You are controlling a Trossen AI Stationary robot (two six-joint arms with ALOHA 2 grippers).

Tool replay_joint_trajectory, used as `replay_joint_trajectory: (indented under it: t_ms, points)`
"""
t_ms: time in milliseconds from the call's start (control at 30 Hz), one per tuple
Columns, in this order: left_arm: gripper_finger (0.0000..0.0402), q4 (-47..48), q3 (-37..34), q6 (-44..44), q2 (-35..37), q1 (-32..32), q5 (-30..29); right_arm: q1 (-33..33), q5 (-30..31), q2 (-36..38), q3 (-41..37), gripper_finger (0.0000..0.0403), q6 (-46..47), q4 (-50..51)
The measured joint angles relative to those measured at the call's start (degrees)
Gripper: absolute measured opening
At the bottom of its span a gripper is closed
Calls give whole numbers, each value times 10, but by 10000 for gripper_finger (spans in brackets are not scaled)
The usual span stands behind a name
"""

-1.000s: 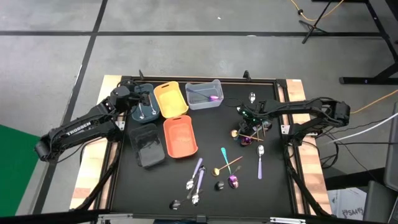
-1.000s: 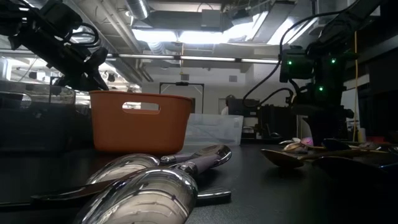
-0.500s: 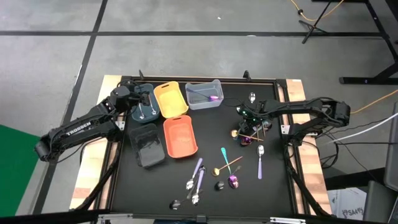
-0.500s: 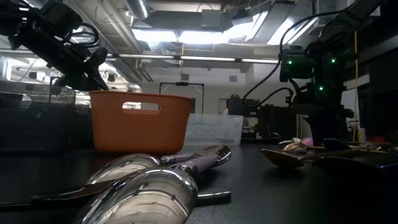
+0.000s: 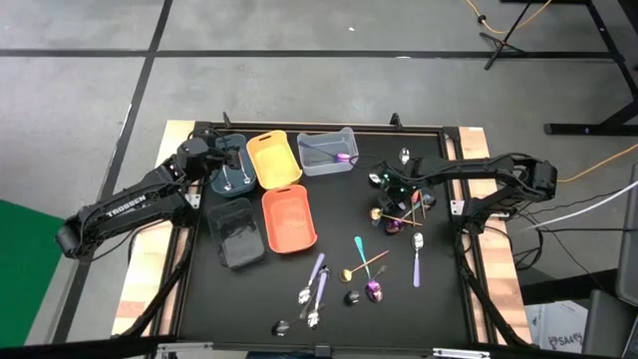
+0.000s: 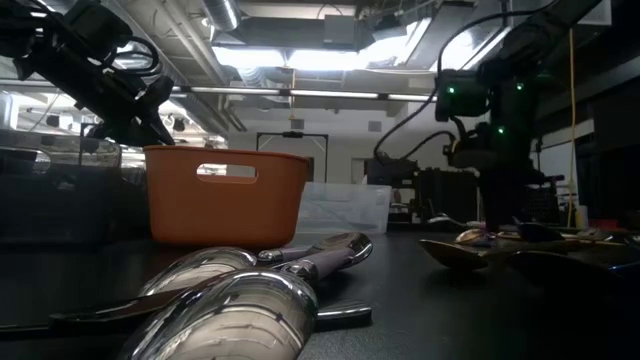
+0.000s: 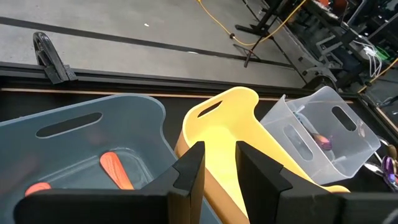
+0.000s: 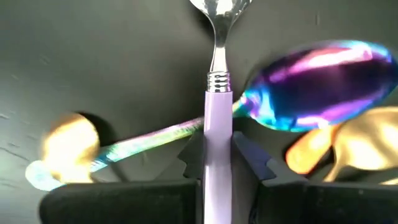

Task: Sort silverware by color (type)
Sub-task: Put the purple spoon into the orange bin

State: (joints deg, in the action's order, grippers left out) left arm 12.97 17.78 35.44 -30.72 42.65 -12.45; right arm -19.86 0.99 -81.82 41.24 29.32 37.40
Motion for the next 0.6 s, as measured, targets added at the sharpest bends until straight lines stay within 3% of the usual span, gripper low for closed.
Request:
replay_joint_trajectory:
  t_ms: [233, 600]
  points:
    - [84, 0, 0, 0, 0, 0, 1, 0, -17, 0, 30, 35, -25, -2]
    - [84, -14, 0, 0, 0, 0, 1, 0, -101, 1, 86, 35, -59, -28]
